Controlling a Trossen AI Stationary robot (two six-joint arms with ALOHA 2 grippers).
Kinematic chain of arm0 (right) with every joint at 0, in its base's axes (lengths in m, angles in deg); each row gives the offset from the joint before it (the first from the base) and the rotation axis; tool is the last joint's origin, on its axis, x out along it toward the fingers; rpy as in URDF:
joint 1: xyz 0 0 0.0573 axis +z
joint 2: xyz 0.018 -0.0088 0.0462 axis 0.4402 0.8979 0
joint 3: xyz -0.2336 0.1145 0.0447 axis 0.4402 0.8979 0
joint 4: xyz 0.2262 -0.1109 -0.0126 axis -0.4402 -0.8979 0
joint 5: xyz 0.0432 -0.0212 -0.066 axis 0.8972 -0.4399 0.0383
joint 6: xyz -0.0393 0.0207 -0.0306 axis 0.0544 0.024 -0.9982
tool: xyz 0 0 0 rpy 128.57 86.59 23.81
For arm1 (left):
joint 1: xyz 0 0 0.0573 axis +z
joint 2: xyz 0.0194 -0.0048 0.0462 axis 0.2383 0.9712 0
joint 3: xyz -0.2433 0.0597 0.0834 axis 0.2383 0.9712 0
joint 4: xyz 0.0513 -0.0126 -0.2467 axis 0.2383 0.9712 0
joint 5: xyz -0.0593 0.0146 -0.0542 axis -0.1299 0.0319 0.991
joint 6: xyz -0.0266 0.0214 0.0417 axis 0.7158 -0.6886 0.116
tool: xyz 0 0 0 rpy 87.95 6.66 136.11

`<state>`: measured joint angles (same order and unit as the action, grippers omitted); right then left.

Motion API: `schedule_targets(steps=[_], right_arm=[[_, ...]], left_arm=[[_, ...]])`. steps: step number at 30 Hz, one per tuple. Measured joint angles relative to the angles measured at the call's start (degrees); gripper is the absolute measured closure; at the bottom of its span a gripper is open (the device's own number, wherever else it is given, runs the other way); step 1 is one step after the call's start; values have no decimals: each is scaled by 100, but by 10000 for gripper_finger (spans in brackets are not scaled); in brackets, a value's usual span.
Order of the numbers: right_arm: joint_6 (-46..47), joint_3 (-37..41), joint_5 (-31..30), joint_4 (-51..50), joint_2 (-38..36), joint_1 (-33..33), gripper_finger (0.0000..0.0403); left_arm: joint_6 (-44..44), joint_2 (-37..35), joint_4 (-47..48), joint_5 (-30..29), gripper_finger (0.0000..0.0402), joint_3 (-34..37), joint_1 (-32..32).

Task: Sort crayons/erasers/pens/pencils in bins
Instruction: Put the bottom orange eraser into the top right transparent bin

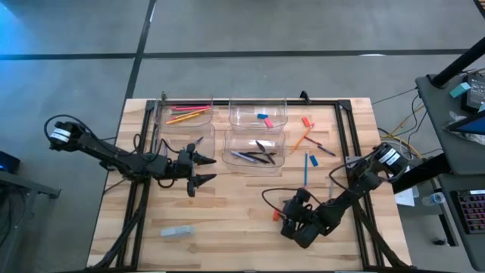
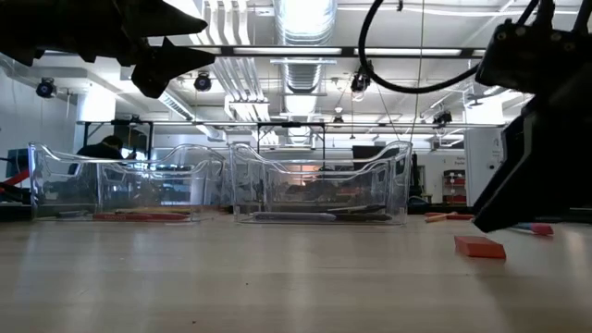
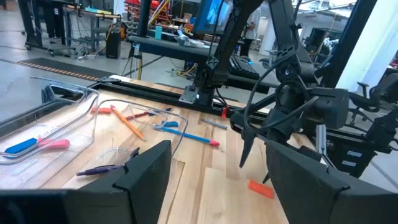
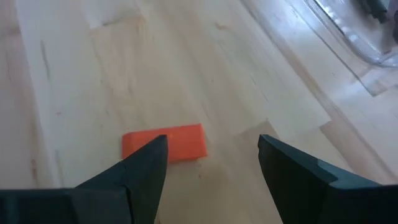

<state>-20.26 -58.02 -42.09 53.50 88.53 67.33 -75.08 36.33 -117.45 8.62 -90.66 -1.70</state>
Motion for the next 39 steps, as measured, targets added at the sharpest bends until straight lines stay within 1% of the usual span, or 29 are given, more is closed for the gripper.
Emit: schedule_targets(steps=[9, 22, 31, 39], right_arm=[[229, 204, 157, 29, 31, 4, 163], [230, 208, 258, 0, 31, 2, 163], [271, 216, 500, -69, 31, -21, 163], [250, 212, 569, -137, 29, -87, 163]], left_arm=[[0, 0, 8, 0, 155, 0, 0], [0, 0, 9, 0, 155, 0, 0], [7, 1, 4, 0, 155, 0, 0], [14, 215, -21, 0, 155, 1, 0]])
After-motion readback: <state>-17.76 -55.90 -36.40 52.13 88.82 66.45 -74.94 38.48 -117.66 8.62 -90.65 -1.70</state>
